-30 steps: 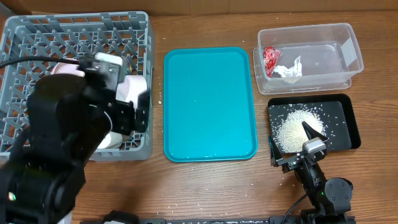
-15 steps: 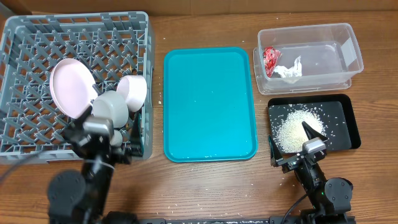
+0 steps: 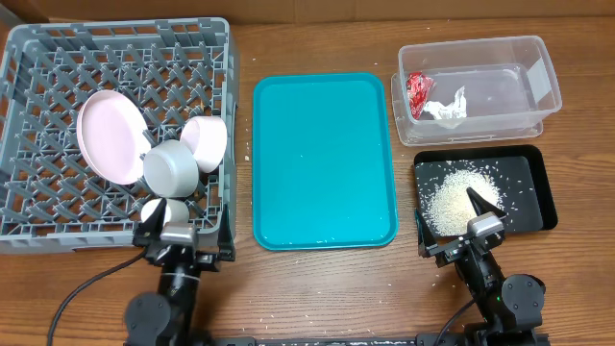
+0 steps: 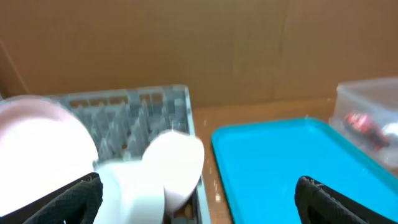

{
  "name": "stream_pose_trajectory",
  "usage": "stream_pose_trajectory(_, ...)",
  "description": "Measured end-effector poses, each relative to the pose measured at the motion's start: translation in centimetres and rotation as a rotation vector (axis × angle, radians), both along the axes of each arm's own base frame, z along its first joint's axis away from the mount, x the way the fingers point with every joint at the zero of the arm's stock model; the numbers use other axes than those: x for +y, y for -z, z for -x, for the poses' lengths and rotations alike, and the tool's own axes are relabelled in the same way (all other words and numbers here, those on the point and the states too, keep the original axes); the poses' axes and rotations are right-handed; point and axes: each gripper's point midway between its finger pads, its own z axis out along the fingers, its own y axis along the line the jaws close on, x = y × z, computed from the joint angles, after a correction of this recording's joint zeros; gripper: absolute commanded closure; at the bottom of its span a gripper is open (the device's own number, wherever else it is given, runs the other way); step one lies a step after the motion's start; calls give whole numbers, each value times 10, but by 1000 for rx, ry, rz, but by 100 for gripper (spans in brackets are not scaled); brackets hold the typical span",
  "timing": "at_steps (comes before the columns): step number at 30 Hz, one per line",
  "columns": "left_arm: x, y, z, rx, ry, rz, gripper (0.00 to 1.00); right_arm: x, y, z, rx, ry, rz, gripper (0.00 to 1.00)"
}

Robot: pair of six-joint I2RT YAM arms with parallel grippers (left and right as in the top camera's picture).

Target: Sort waste into correct bins and load items into the dishwasher

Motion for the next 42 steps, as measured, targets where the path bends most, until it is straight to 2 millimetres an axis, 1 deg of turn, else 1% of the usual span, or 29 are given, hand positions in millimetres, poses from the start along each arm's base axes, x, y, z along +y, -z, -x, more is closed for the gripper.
stream_pose_trajectory(6, -1, 33, -13, 3, -6, 4, 0, 0, 0, 0, -1, 0, 0, 0)
stream_pose_trajectory(10, -1, 62, -17, 45, -6, 3, 0, 0, 0, 0, -1, 0, 0, 0)
stream_pose_trajectory(42, -1, 60, -18, 38, -9, 10, 0, 0, 0, 0, 0, 0, 0, 0)
